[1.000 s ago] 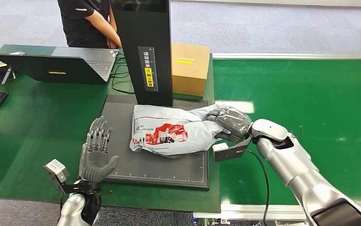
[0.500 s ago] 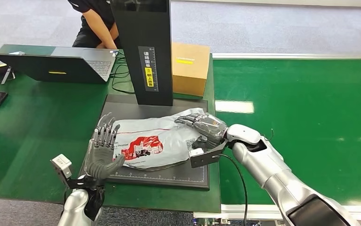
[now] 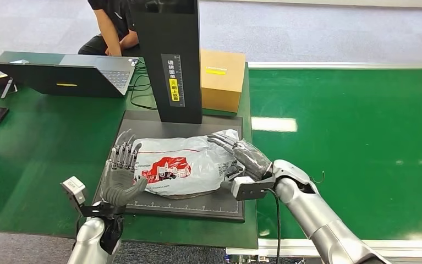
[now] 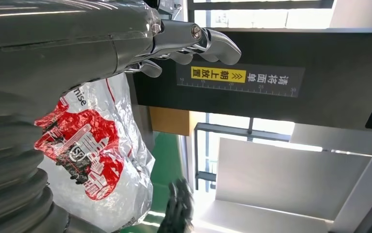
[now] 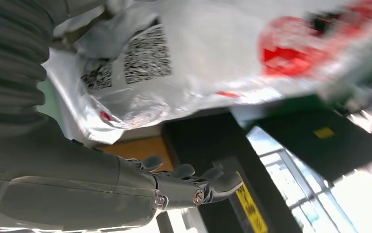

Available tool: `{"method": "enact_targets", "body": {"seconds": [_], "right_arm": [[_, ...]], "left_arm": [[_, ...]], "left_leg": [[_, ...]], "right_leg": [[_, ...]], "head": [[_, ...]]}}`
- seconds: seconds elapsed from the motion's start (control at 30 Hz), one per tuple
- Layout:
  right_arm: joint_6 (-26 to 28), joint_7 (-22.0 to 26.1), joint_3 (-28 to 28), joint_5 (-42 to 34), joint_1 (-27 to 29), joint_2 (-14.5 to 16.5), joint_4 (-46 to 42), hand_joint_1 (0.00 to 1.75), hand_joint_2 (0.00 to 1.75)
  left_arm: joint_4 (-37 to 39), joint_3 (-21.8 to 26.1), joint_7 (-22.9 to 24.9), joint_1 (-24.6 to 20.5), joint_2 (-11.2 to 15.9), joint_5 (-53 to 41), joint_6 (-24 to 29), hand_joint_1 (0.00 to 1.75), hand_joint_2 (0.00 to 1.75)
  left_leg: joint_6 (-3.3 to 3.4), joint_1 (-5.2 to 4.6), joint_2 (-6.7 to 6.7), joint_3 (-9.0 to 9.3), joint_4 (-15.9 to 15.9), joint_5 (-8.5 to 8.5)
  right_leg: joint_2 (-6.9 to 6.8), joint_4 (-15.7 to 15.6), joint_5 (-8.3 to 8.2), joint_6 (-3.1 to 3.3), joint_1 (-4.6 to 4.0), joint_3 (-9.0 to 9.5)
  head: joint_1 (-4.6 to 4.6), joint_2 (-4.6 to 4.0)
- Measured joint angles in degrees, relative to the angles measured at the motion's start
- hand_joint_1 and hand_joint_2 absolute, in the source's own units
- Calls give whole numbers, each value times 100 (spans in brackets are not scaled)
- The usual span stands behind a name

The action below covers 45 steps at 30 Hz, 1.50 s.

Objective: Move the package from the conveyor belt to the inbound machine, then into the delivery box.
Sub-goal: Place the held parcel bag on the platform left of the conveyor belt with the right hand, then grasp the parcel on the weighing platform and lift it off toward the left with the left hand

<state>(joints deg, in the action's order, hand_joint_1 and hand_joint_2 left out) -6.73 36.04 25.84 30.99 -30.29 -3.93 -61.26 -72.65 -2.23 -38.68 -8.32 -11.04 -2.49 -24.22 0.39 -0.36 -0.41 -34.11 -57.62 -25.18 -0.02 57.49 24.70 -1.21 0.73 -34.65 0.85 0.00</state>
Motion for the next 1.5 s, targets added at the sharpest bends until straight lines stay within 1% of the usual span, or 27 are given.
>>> {"method": "enact_targets", "body": {"seconds": [0.13, 0.2, 0.33, 0.5, 0.67, 0.8, 0.93, 1.07, 1.17, 1.37, 1.5], "right_arm": [[-838, 43, -630, -1397, 619, 4, -666, 0, 175], [-929, 39, -948, -1716, 924, 9, -989, 0, 175], [-689, 38, -1590, -1868, 1502, 39, -1447, 0, 175], [-685, 55, -2299, -2087, 2049, 166, -1725, 0, 175], [-493, 56, -2816, -1928, 2348, 272, -1963, 0, 175], [-478, 58, -3194, -2128, 2513, 371, -2231, 0, 175], [-570, 44, -3522, -2250, 2666, 471, -2455, 0, 175], [-627, 41, -3676, -2244, 2736, 535, -2498, 0, 175], [-648, 39, -3731, -2242, 2746, 575, -2496, 0, 175], [-708, 26, -3763, -2227, 2744, 646, -2490, 0, 175], [-756, -34, -3766, -2164, 2739, 704, -2491, 0, 175]], "left_arm": [[9, 2, 9, 4, 4, 11, 97, 0, 175], [11, 3, 15, 8, 7, 29, 121, 0, 175], [13, 10, 42, 40, 12, 115, 119, 0, 175], [13, 9, 80, 58, 16, 27, 154, 0, 175], [13, 8, 80, 86, 21, -113, 288, 0, 175], [11, 1, 126, 117, 22, -397, 608, 0, 175], [5, -102, 252, 147, 25, -1154, 1207, 0, 175], [-38, -343, 505, 162, 42, -2417, 1923, 0, 175], [-63, -532, 668, 171, 73, -3238, 2352, 0, 175], [-84, -897, 1000, 187, 139, -4416, 2785, 0, 175], [-84, -1026, 1285, 186, 170, -4989, 3001, 0, 175]], "left_leg": [[1, 0, -1, -3, 0, 0], [1, 0, -1, -4, 0, -1], [3, 0, -2, -6, 0, -2], [2, -1, -2, -6, 0, -3], [2, -1, -1, -6, 0, -3], [2, -1, -1, -5, 0, -3], [2, -1, -1, -6, 0, -3], [2, -1, -1, -6, 0, -3], [2, -1, -1, -6, 0, -3], [2, -1, -1, -6, 1, -3], [2, -1, -1, -6, 1, -3]], "right_leg": [[-1, -1, 0, 0, 1, -1], [-2, -1, 0, -1, 1, -2], [-2, -2, 1, -2, 1, -2], [-2, -2, 1, -2, 1, -2], [-1, -2, 1, -2, 1, -3], [-1, -2, 1, -2, 1, -3], [-1, -2, 1, -2, 1, -3], [-1, -2, 1, -2, 1, -3], [-1, -2, 1, -2, 1, -3], [-1, -2, 1, -2, 1, -3], [-1, -2, 1, -2, 1, -3]], "head": [[-1, 0], [0, 0], [-1, 0], [-1, 0], [-1, 0], [-1, 0], [-1, 0], [-1, 0], [-1, 0], [-1, 0], [-1, 0]]}}
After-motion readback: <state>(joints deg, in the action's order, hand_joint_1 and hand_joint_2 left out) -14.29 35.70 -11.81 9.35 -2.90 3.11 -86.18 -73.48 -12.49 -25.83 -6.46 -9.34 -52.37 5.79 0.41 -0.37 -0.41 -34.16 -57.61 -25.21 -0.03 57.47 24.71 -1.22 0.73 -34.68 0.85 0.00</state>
